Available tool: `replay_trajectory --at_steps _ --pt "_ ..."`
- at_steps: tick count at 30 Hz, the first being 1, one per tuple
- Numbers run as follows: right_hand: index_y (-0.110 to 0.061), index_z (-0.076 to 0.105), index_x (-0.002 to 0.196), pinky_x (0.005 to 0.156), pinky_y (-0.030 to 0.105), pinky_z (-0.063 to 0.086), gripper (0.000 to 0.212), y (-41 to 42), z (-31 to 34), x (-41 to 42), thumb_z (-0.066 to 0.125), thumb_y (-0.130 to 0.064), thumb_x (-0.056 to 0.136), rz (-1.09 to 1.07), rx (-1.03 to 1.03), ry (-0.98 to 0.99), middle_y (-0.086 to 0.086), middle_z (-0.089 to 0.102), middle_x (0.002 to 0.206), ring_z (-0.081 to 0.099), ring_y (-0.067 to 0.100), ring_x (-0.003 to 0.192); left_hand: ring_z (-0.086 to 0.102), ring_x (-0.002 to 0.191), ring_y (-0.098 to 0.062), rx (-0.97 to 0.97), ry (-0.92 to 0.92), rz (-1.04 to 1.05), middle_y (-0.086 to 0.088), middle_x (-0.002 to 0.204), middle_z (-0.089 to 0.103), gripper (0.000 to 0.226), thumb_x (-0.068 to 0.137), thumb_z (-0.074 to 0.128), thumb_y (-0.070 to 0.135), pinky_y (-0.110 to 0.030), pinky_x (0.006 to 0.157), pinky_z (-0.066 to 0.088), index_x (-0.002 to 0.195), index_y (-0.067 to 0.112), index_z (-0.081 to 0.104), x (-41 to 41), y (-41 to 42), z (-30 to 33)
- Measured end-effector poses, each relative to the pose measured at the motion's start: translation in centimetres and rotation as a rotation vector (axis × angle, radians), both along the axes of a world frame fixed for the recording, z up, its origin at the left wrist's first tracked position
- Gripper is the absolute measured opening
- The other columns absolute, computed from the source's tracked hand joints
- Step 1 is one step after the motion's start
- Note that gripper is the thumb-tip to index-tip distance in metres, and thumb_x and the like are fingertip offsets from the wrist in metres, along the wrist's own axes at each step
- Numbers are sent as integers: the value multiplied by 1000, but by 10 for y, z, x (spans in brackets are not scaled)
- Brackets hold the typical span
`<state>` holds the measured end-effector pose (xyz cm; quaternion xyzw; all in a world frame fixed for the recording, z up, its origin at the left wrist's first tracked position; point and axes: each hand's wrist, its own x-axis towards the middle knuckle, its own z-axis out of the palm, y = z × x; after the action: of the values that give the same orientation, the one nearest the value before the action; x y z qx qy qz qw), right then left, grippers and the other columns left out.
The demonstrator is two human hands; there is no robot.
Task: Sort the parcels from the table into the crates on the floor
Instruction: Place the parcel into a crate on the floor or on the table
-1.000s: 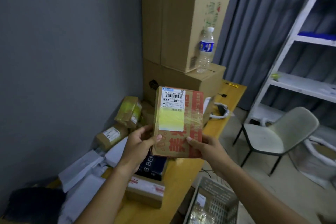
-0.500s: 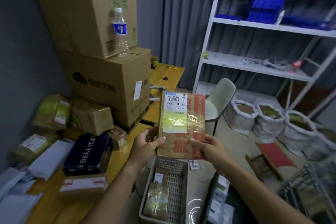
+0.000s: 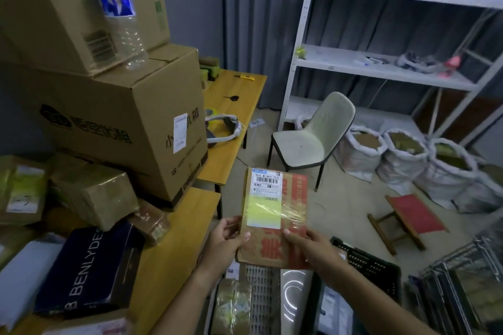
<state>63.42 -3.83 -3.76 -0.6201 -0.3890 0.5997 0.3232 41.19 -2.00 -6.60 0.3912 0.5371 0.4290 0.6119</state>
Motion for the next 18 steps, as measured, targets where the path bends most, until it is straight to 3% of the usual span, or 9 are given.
replay_trajectory --at_steps 2,6,9,11,15,18 --pt "-11 68 116 81 45 63 32 26 -29 -1 67 -35 96 2 -54 -11 5 79 99 77 24 91 70 103 -14 -64 12 -18 -2 113 71 30 91 69 3 -30 77 60 113 21 60 0 25 -28" --pt "-7 68 115 68 32 61 31 69 -88 2 65 -33 97 -6 -161 4 5 80 96 78 20 86 72 101 -19 -214 30 -32 -3 110 75 30 91 69 4 -42 87 60 118 15 60 2 66 -89" --pt "-10 67 116 85 45 62 39 98 -142 7 74 -38 89 -5 -240 2 6 79 100 77 24 93 74 93 -20 -320 9 2 -5 109 75 26 92 67 1 -37 74 60 114 12 60 8 87 -141" --pt "-13 68 115 91 47 60 41 115 -184 10 78 -41 85 24 -285 19 4 79 100 77 23 93 74 93 -22 -402 -19 33 -6 108 75 25 92 65 -1 -36 72 59 113 11 59 13 97 -180" --pt "-9 69 110 63 25 60 27 148 -279 9 78 -21 87 -4 -322 41 5 80 90 78 19 80 69 99 -28 -504 -23 107 -11 111 71 30 87 68 -7 -39 75 56 112 6 58 16 120 -280" --pt "-3 70 110 58 24 58 22 171 -361 8 74 -10 89 -3 -338 79 10 79 87 78 22 75 68 94 -29 -551 1 144 -14 107 71 26 86 67 -10 -39 73 54 107 4 58 16 139 -362"
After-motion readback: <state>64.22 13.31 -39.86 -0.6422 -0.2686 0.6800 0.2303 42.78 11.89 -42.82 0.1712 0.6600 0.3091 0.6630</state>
